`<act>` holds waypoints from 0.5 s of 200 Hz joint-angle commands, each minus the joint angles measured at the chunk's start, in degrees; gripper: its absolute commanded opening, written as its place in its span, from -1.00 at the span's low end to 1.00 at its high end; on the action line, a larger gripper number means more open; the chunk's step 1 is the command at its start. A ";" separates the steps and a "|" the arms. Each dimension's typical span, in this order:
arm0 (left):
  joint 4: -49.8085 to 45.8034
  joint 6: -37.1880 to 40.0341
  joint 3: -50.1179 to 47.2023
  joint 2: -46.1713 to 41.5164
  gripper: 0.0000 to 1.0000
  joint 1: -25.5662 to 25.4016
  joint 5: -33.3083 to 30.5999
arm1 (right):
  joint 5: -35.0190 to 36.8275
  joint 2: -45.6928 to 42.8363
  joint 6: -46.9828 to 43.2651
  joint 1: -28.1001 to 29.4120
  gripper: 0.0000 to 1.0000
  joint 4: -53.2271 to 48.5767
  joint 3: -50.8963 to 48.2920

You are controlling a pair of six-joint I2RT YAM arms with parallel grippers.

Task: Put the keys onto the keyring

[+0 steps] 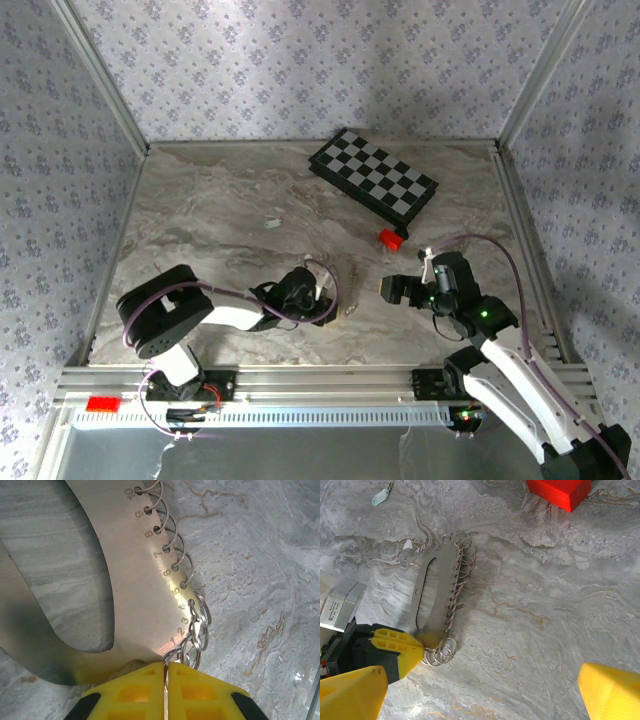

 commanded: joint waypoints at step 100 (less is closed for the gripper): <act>-18.52 11.88 -0.10 -21.36 -1.00 -0.34 -6.27 | -2.67 -4.09 -1.57 0.34 0.75 2.11 -0.30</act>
